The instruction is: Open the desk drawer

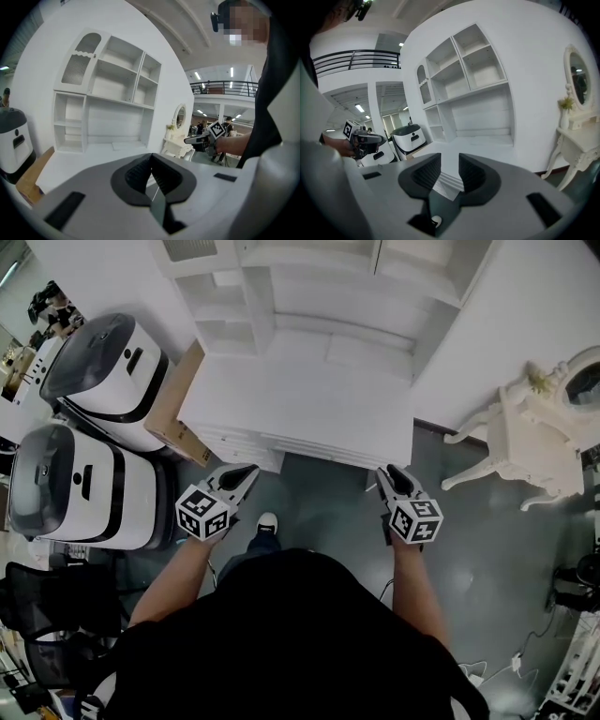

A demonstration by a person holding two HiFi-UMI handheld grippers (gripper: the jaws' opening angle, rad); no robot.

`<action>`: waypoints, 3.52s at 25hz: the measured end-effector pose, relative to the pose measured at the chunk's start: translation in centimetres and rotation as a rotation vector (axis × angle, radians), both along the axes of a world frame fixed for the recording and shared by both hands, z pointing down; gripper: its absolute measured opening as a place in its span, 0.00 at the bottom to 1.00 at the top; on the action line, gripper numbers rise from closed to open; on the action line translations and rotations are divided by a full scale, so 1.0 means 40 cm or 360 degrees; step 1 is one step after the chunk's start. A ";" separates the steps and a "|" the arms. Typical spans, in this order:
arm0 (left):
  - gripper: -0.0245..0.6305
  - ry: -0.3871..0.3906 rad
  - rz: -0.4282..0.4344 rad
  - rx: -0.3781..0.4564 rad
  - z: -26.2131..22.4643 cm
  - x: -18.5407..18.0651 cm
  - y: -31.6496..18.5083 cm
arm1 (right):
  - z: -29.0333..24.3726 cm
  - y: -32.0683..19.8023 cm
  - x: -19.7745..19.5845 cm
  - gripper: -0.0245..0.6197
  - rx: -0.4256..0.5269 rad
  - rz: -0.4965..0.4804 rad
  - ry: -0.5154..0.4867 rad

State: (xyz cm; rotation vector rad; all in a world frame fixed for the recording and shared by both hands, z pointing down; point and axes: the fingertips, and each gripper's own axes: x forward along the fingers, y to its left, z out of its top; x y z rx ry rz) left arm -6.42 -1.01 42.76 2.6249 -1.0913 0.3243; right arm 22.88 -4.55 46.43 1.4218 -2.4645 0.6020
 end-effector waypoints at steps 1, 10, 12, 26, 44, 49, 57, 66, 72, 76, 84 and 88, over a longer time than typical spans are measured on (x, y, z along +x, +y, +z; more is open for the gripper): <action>0.05 0.0007 0.0015 0.0002 0.001 0.004 -0.019 | -0.002 -0.008 0.009 0.23 0.0000 0.0021 0.0007; 0.05 0.0049 0.0216 0.0035 -0.011 0.034 -0.203 | 0.011 -0.080 0.020 0.23 -0.0067 0.0181 0.0056; 0.05 0.0052 0.0253 0.0020 -0.004 0.020 -0.238 | 0.017 -0.099 0.001 0.23 -0.0085 0.0210 0.0060; 0.05 0.0066 0.0534 -0.0038 0.043 -0.106 -0.439 | 0.069 -0.178 -0.135 0.23 -0.0211 0.0435 0.0124; 0.05 0.0034 0.0714 -0.0158 0.137 -0.099 -0.504 | 0.344 -0.158 -0.141 0.23 -0.0576 0.0541 0.0166; 0.05 0.0026 0.0663 -0.0173 0.140 -0.071 -0.505 | 0.447 -0.169 -0.113 0.23 -0.0681 0.0487 0.0158; 0.05 -0.0012 0.0557 -0.0235 0.175 -0.071 -0.503 | 0.593 -0.204 -0.113 0.23 -0.0812 0.0369 0.0140; 0.05 -0.0049 0.0472 -0.0294 0.211 -0.079 -0.510 | 0.724 -0.229 -0.122 0.22 -0.0932 0.0306 0.0150; 0.05 -0.0074 0.0436 -0.0350 0.243 -0.089 -0.503 | 0.803 -0.249 -0.142 0.22 -0.1012 0.0253 0.0159; 0.05 -0.0091 0.0409 -0.0397 0.275 -0.098 -0.499 | 0.862 -0.261 -0.153 0.22 -0.1063 0.0230 0.0170; 0.05 -0.0104 0.0367 -0.0474 0.322 -0.119 -0.500 | 0.955 -0.287 -0.179 0.22 -0.1148 0.0199 0.0168; 0.05 -0.0113 0.0348 -0.0522 0.347 -0.131 -0.492 | 0.996 -0.301 -0.188 0.22 -0.1183 0.0199 0.0163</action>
